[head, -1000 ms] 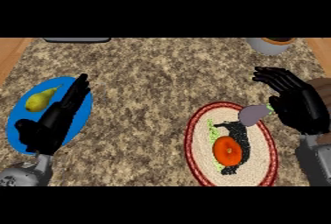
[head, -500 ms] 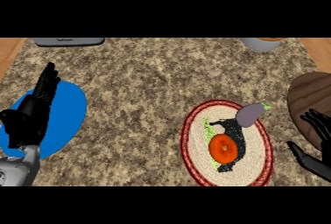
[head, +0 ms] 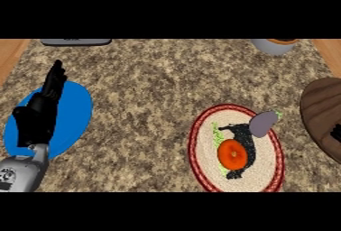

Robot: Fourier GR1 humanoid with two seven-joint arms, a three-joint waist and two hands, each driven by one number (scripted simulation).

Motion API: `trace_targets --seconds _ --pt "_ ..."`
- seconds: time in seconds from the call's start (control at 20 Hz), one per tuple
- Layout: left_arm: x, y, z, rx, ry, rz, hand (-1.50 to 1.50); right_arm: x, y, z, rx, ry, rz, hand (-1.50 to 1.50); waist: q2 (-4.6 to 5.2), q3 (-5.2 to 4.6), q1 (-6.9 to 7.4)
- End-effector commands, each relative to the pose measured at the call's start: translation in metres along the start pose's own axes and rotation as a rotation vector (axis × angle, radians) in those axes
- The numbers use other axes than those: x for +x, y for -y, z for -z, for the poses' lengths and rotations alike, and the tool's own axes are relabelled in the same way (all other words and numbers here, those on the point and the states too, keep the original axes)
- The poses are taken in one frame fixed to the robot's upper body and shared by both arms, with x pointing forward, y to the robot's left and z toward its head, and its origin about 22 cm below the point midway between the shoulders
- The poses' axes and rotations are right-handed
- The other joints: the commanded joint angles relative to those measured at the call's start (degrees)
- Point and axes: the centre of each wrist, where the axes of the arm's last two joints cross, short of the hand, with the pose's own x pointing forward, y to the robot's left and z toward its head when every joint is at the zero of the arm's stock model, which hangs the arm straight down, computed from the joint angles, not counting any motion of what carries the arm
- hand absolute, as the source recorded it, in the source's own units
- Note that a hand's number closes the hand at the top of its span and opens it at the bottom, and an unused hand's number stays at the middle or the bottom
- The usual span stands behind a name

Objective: Pick the squash from the placemat and place it in the bowl

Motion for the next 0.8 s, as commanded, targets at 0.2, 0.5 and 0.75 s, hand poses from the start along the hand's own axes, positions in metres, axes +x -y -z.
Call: trace_targets --seconds 0.2,0.5,0.75 --pt "0.006 -0.005 0.004 -0.016 -0.007 0.002 0.0 0.067 -0.014 0.035 0.241 -0.158 -0.293 -1.5 0.09 -0.11 1.07" --pt "-0.02 0.001 0.002 -0.018 0.014 0.008 0.0 0.086 -0.036 0.076 0.389 -0.214 -0.324 -1.5 0.23 0.02 1.27" --pt "-0.001 0.008 0.01 -0.009 0.015 -0.004 0.0 0.096 -0.082 0.085 0.49 -0.254 -0.344 -1.5 0.16 0.06 1.15"
